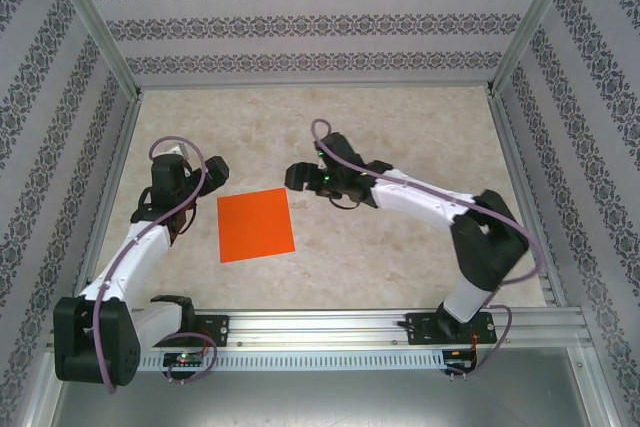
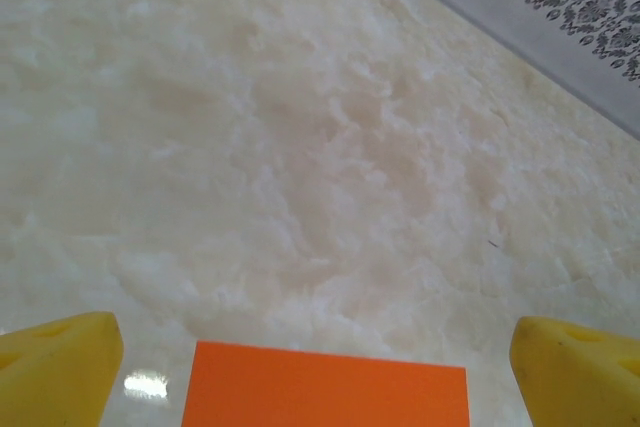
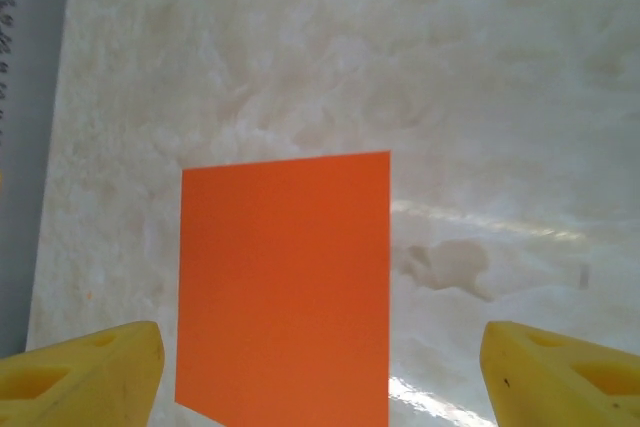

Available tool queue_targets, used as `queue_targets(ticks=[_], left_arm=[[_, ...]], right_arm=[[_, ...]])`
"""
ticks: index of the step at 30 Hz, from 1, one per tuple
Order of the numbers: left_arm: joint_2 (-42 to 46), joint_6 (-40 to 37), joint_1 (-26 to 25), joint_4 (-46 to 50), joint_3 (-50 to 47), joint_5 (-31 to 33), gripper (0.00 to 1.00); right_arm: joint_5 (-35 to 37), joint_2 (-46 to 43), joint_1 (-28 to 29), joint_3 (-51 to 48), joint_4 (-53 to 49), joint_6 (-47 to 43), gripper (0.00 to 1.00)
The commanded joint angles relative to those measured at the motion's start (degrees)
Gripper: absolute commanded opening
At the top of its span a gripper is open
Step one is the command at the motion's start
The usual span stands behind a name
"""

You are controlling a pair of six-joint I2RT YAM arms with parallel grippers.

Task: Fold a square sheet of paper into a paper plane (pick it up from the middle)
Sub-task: Move the square sheet of paper to the center of the table.

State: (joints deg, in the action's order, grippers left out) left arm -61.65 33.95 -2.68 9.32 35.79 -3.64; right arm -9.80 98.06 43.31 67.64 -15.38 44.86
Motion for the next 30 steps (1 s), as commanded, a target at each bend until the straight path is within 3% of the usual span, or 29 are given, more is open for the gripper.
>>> queue_targets(ticks=[1,6,10,16,24,30], left_arm=[[4.5,3.9,0.8,9.2,0.7,0.7,1.0],[11.0,0.4,0.7,11.5,-2.0,1.6,1.0],[19.5,4.3,0.8,14.5,-6.0,5.2,1.0],[28.9,3.7,0.8,19.4,-9.0,6.1,1.0],[28.2,3.9,0.8,21.7,-8.9,3.5,1.0],[26.3,4.0,0.8,20.1,-8.7,-2.6,1.0]], right_arm=[[0.1,4.1,3.9,3.8,-1.0,6.2,0.83],[2.1,10.8,8.9,10.2,0.4,6.7,0.81],[1.0,16.1,10.7,17.3,-3.2,6.6,0.77],[0.7,22.4,12.8,22.7,-6.7,9.4,0.72],[1.1,23.2,13.4,20.7,-8.0,9.5,0.72],[1.5,23.6,12.7,17.0,-8.7,9.5,0.72]])
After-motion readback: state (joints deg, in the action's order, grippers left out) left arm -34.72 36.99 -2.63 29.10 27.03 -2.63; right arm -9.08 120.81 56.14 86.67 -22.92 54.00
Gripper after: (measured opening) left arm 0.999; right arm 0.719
